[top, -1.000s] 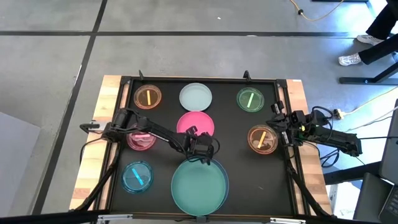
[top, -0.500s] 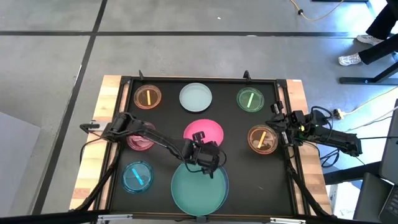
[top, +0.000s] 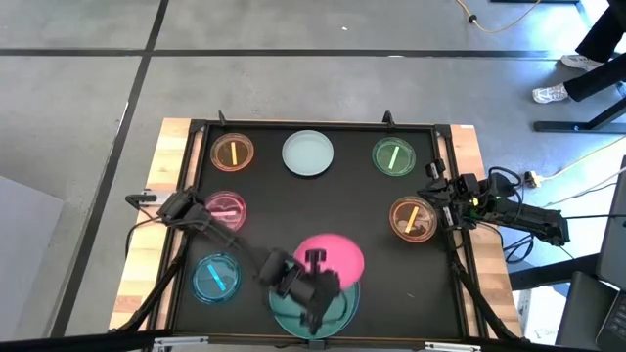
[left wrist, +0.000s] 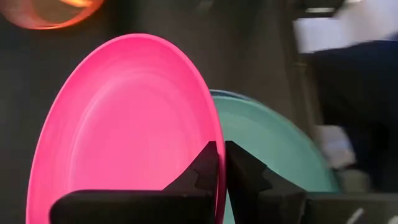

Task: Stack plastic plates
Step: Stack the pink plate on the green plate, then stack the gray plate on the pink plate

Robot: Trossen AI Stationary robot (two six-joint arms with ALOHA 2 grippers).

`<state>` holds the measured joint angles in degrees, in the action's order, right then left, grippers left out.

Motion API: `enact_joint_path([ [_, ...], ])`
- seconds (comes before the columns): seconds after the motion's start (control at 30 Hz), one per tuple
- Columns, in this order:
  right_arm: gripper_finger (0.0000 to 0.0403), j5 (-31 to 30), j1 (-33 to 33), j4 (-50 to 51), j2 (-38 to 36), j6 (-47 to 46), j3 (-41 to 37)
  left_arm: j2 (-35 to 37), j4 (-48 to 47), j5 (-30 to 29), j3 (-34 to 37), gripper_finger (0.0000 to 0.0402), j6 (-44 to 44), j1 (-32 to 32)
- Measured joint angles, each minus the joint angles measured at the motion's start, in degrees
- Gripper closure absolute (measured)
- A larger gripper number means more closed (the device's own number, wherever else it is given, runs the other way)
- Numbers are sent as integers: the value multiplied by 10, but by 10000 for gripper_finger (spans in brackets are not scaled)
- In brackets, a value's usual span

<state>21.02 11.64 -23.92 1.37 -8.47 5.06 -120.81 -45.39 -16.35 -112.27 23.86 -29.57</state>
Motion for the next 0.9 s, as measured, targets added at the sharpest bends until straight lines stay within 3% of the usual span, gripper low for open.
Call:
enact_joint_path([
  [0.1, 398, -6, 0, 0, 0, 0, 0, 0, 28, 25, 0, 384, 0, -22],
  [0.5, 398, -15, 0, 2, 0, 0, 0, 0, 69, 5, 54, 382, 57, -61],
  [0.7, 398, -15, 0, 5, 0, 0, 0, 0, 75, 10, 74, 347, 116, -61],
  [0.9, 398, -15, 0, 6, 0, 0, 0, 0, 90, 95, 68, 303, 108, -52],
])
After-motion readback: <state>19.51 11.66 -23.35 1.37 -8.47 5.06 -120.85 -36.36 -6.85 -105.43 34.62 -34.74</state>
